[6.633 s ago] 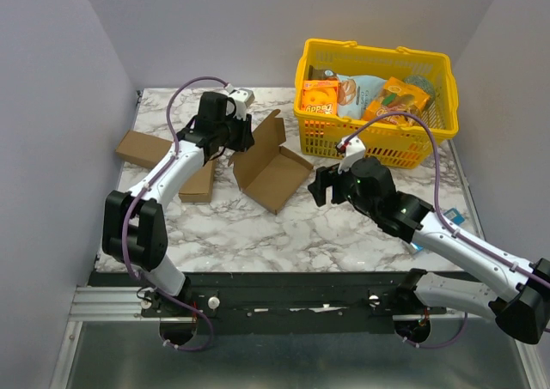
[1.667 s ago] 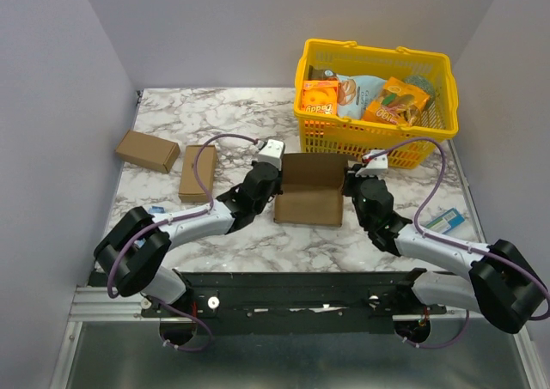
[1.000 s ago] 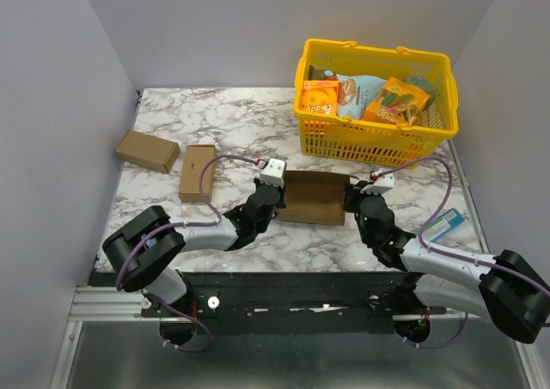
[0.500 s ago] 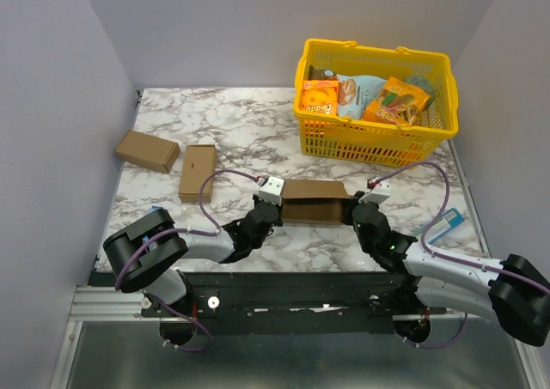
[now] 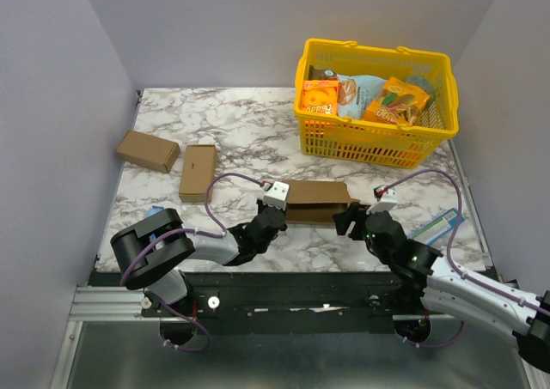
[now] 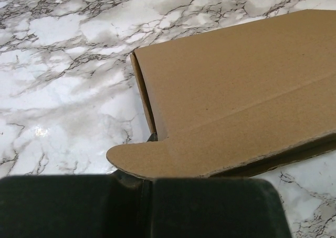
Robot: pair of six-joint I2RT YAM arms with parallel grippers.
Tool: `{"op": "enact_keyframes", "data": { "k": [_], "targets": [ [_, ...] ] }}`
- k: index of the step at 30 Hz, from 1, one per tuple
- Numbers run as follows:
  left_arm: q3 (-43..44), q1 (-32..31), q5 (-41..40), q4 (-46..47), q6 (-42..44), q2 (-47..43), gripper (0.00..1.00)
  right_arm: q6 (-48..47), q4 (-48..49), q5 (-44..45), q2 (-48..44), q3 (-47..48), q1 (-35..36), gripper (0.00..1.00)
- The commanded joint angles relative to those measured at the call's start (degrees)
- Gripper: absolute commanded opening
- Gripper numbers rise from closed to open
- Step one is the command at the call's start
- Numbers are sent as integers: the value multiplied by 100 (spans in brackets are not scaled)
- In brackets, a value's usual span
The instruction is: Fold the paper box
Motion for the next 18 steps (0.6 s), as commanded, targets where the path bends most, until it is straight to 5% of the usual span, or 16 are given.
{"op": "enact_keyframes", "data": {
  "k": [1, 8, 18],
  "targets": [
    [-97, -37, -209, -559, -63, 303, 0, -517, -882, -394, -946, 86, 102, 75],
    [-167, -37, -218, -454, 7, 356, 0, -1389, -777, -492, -1239, 1190, 111, 75],
    [-202, -64, -104, -427, 95, 321, 0, -1512, -628, -606, 2522, 3162, 85, 66]
  ]
}}
